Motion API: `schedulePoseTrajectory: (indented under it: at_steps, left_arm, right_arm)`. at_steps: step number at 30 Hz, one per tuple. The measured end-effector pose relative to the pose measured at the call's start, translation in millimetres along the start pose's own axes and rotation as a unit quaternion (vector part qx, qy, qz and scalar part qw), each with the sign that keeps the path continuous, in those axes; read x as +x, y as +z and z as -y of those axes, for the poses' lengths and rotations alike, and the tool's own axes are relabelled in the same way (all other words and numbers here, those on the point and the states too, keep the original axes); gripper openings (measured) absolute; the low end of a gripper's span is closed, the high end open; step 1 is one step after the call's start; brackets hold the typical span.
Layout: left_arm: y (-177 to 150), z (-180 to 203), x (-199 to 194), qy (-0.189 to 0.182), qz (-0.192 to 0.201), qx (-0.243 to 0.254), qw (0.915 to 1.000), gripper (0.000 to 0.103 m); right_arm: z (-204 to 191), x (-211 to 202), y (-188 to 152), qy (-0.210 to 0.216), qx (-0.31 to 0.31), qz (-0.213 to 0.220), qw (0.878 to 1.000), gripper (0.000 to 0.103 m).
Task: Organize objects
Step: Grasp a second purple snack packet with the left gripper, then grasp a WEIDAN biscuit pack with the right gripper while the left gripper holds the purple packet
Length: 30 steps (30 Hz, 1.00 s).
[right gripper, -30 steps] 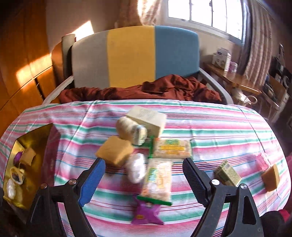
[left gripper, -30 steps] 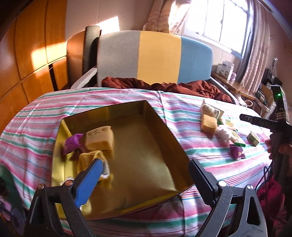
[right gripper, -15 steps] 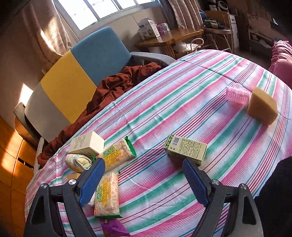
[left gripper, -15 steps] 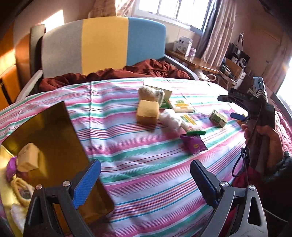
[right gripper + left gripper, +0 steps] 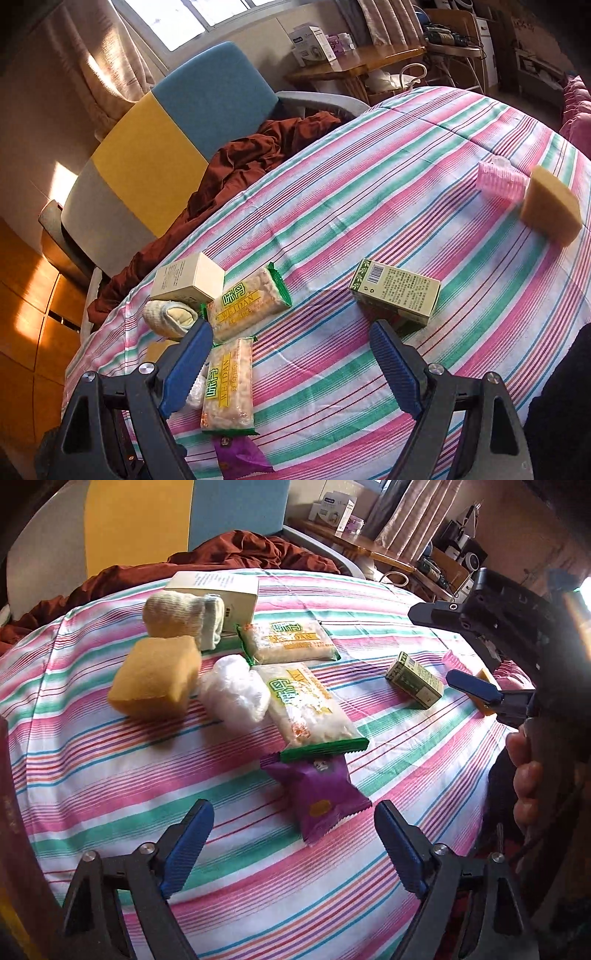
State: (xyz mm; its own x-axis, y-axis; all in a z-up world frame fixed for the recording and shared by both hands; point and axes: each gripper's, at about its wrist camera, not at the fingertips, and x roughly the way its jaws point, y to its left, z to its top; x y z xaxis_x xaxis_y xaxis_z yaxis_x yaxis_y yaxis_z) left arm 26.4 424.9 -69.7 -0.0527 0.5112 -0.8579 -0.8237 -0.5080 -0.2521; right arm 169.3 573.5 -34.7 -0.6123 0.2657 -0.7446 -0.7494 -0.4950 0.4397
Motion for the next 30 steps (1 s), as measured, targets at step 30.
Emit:
schedulePoseTrajectory:
  at_steps: [30]
  left_arm:
    - [-70, -43, -21, 0.043, 0.075, 0.039, 0.9955, 0.042]
  right_arm:
    - [-75, 73, -61, -0.055, -0.227, -0.164, 0.958, 0.069]
